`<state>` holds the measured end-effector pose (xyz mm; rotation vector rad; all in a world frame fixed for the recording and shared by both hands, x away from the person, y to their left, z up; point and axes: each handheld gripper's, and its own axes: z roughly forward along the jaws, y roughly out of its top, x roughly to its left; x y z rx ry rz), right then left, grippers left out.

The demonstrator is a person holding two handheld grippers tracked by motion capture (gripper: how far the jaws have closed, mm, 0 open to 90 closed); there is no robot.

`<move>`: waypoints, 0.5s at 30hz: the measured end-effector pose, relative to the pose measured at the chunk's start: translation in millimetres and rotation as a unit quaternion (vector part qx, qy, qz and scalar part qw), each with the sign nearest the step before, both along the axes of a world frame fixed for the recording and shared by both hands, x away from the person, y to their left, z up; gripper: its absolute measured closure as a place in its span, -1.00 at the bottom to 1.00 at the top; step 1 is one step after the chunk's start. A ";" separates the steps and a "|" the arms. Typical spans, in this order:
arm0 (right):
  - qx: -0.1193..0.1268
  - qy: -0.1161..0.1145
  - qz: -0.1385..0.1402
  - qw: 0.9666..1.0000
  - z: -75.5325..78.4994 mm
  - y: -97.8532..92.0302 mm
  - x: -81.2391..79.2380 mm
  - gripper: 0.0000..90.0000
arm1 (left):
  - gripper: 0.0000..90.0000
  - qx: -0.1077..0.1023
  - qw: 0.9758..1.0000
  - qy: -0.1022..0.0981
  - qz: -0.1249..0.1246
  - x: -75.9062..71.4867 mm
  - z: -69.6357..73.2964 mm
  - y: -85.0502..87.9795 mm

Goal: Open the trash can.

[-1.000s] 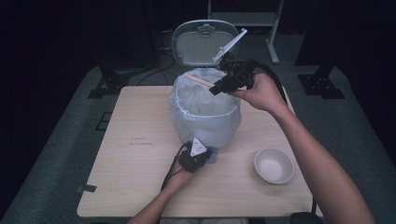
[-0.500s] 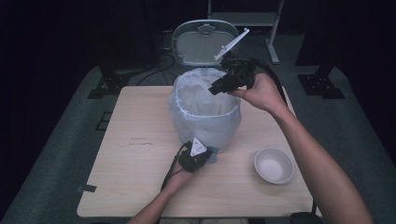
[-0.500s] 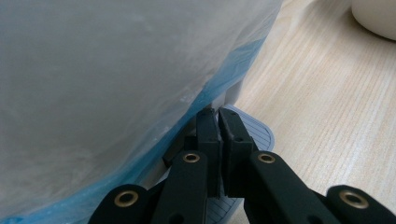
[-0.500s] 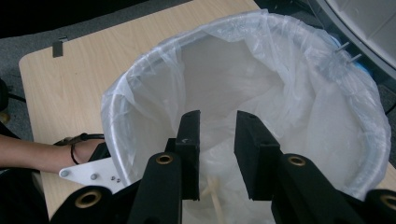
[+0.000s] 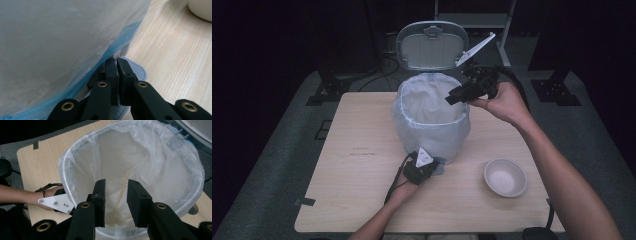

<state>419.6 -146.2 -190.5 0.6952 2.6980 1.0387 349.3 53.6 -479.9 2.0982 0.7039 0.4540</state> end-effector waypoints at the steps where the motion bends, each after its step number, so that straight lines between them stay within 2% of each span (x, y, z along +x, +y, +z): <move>1: 0.000 0.000 0.003 1.000 0.8 -2.2 -1.8 0.47 | 0.96 0.000 1.000 0.000 0.000 0.0 0.0 0.0; 8: -0.001 0.003 0.009 1.000 3.2 -6.3 -6.7 0.42 | 0.96 0.000 1.000 0.000 0.000 0.0 0.1 0.1; 15: 0.014 0.009 0.003 1.000 -2.3 -19.3 -10.3 0.35 | 0.96 0.000 1.000 0.000 0.000 0.1 0.0 0.0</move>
